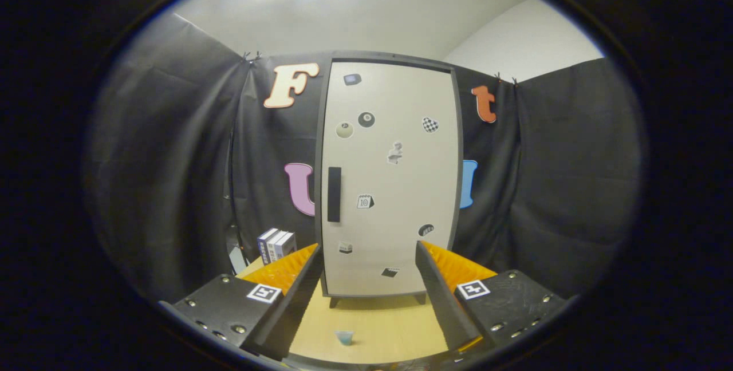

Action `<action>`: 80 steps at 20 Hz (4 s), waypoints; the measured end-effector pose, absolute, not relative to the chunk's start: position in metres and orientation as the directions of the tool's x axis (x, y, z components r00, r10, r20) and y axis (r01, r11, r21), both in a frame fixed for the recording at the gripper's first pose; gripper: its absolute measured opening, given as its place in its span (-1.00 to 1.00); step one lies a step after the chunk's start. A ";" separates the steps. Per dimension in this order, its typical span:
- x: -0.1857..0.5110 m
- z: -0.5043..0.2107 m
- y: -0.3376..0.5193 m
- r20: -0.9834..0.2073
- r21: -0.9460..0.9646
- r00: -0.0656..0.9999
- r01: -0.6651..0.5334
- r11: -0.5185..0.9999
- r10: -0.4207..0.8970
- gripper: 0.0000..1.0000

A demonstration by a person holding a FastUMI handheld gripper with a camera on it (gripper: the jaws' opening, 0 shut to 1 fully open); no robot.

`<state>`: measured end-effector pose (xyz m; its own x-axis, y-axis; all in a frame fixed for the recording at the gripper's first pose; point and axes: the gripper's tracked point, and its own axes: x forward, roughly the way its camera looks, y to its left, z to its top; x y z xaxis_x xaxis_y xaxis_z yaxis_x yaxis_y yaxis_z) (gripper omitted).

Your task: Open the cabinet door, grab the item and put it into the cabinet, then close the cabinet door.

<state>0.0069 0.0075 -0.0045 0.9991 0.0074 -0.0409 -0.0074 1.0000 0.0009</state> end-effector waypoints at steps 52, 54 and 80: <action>0.286 -0.032 0.109 -0.050 0.033 0.990 -0.132 0.991 0.133 -0.07; 0.288 -0.031 0.108 -0.049 0.032 0.991 -0.124 0.992 0.125 -0.31; 0.192 -0.025 0.061 -0.106 0.128 0.990 -0.081 0.988 0.095 -0.67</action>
<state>0.1925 0.0610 -0.0249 0.9898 0.0950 -0.1057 -0.0812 0.9884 0.1281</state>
